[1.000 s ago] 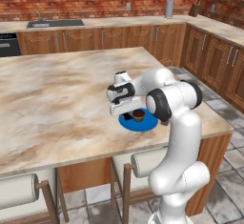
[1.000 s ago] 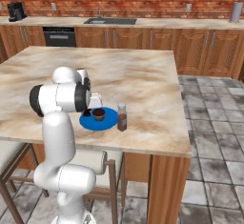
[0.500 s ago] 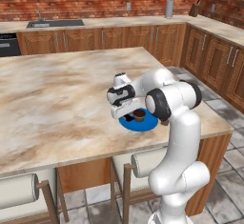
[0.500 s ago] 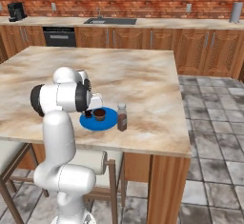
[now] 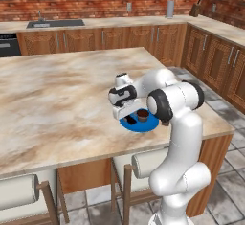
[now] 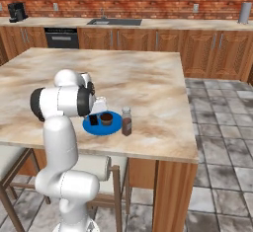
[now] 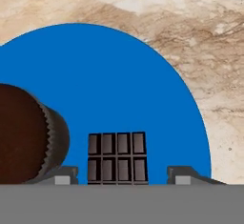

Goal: Take the cinnamon bottle from the cabinet and place it on the dining table, next to the plate with the cupcake. Then take the chocolate from the dining counter and place it on the cupcake plate.

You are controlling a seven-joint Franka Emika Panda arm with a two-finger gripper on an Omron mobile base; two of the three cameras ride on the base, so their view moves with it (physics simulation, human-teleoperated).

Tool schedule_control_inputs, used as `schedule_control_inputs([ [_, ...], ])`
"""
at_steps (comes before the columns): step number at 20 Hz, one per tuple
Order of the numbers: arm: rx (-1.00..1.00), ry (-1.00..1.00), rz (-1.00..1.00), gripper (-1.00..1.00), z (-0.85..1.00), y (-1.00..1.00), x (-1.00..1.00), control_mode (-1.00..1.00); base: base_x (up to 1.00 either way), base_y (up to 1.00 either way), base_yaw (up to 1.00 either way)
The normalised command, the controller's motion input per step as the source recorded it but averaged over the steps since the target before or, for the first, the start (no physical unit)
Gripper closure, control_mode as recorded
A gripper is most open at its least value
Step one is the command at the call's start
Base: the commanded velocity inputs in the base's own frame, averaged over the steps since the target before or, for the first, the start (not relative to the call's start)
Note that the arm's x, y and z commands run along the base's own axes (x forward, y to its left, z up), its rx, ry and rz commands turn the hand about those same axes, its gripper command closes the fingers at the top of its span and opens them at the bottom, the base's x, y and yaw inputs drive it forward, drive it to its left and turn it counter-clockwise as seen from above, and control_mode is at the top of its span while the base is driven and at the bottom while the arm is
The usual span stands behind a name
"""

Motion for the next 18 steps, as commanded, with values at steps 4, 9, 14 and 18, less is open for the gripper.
schedule_control_inputs([
  [4, 0.0, 0.0, 0.0, -1.0, 0.32, 0.0, -0.09, -1.0, 0.0, 0.0, 0.0],
  [9, 0.0, -0.01, 0.0, -1.0, 0.73, 0.13, -0.28, -1.0, 0.0, 0.0, 0.0],
  [14, 0.0, -0.11, 0.0, -1.0, 0.82, 0.05, -0.51, -1.0, 0.0, 0.0, 0.0],
  [18, 0.02, -0.24, 0.01, -1.0, 0.69, -0.15, -0.77, -1.0, 0.0, 0.0, 0.0],
])
